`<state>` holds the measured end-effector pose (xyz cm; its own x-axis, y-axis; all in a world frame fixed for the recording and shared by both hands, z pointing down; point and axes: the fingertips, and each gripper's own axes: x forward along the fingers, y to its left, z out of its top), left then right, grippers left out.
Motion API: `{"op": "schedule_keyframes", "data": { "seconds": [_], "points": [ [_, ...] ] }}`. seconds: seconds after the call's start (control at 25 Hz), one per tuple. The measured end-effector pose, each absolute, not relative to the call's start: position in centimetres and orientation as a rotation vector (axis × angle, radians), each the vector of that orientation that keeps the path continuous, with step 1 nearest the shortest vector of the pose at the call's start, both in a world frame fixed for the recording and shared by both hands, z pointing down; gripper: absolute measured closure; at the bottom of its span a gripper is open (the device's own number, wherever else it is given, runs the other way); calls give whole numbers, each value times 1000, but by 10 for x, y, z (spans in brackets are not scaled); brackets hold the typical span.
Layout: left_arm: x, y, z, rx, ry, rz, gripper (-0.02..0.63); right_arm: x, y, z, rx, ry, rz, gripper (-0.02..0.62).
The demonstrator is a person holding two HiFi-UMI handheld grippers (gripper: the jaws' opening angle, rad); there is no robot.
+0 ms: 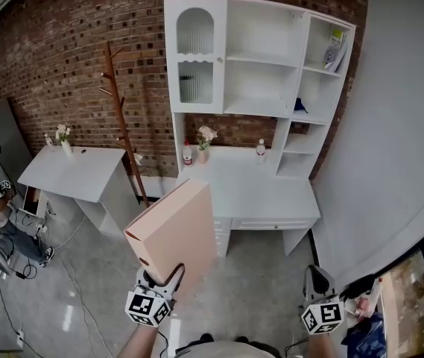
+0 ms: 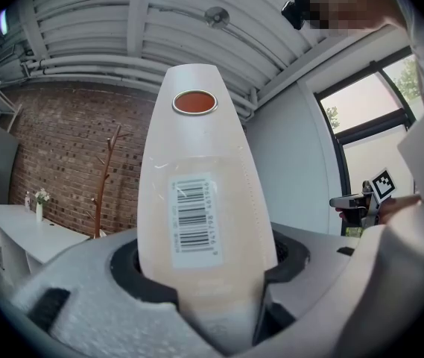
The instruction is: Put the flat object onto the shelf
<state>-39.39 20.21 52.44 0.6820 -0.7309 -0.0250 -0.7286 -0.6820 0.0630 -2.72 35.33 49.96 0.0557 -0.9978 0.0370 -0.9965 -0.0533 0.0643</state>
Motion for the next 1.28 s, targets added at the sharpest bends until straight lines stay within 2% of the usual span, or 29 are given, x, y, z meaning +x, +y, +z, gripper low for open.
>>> {"op": "schedule_keyframes", "data": {
  "seconds": [0.6,1.28],
  "points": [
    [-421,177,537,2840,-1179,-64,304,-62,341,513,2232,-2078,36,565],
    [-366,107,538,2806,-1240,-58,304,-2,248,515,2182,-2144,50,565]
  ]
}}
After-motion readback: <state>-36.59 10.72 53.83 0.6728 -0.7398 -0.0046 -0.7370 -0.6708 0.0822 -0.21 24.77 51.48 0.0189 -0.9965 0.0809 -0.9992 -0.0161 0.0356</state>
